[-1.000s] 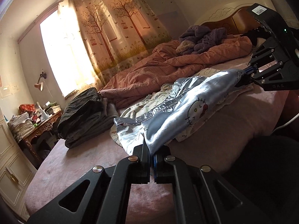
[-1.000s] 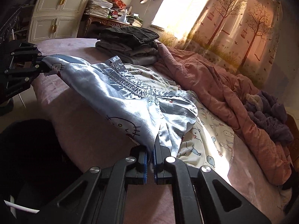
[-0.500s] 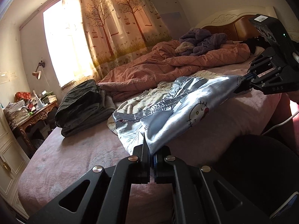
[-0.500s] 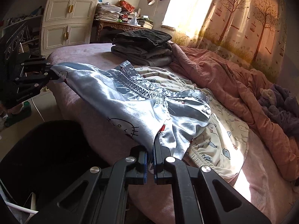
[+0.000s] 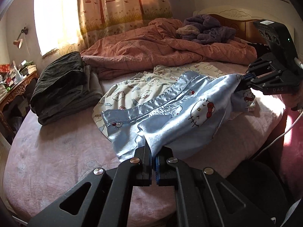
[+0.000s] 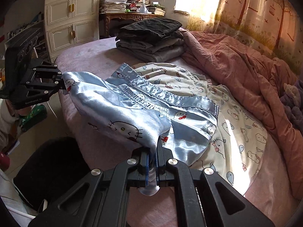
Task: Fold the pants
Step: 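Fold the pants lengthwise with the right tool while the left tool holds its edge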
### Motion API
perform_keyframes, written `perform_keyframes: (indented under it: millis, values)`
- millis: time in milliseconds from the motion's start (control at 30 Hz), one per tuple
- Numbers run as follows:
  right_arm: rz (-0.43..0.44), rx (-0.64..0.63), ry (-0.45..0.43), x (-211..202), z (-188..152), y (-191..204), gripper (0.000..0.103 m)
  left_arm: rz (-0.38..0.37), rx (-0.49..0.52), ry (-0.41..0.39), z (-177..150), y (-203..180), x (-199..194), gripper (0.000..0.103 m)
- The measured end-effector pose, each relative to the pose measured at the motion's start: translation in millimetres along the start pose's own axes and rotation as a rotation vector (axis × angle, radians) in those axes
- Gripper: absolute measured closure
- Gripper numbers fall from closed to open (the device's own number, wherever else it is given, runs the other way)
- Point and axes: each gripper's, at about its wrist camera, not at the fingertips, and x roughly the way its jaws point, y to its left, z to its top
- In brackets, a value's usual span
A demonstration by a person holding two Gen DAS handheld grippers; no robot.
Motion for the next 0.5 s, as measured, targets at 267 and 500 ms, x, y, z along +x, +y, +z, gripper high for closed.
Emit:
perform_keyframes:
  millis: [267,500]
  values:
    - [0.087,0.062,0.014,34.0,40.4,-43.4,0.099,-0.032,-0.066,0.051,31.4,34.3,47.7,0.1]
    - [0.151,0.113,0.09,81.7,52.9,-73.1,0.099,-0.04,-0.091,0.111,35.2,52.8,88.9,0.099]
